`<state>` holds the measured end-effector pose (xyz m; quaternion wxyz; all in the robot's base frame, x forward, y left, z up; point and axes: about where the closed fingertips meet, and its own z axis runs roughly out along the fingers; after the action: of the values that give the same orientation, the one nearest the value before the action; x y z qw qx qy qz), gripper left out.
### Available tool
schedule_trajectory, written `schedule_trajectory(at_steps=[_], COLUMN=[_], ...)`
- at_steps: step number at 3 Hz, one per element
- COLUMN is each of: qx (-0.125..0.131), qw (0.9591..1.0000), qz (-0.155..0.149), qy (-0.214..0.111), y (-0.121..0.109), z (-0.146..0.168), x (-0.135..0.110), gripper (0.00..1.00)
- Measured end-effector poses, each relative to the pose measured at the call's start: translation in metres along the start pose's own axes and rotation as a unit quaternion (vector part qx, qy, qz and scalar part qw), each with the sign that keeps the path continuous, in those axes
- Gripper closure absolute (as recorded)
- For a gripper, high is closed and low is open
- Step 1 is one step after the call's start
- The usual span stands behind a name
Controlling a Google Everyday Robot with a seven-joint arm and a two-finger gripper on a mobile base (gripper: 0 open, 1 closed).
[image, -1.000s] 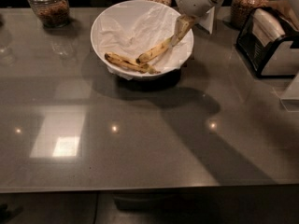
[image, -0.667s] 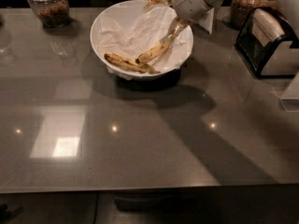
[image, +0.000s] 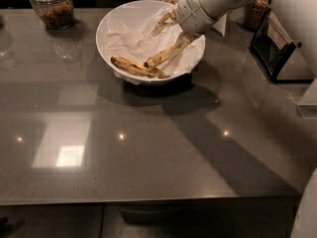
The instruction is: Pick banana from white bowl
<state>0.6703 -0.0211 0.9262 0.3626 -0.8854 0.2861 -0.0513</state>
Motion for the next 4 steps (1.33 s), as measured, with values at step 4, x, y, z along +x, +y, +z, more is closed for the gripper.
schedule_trajectory(at_steps=[4], qx=[-0.061], qw=[0.9972], qz=[0.042], qy=[-0.013], y=[0.025], z=[0.055], x=[0.044], gripper=[0.5])
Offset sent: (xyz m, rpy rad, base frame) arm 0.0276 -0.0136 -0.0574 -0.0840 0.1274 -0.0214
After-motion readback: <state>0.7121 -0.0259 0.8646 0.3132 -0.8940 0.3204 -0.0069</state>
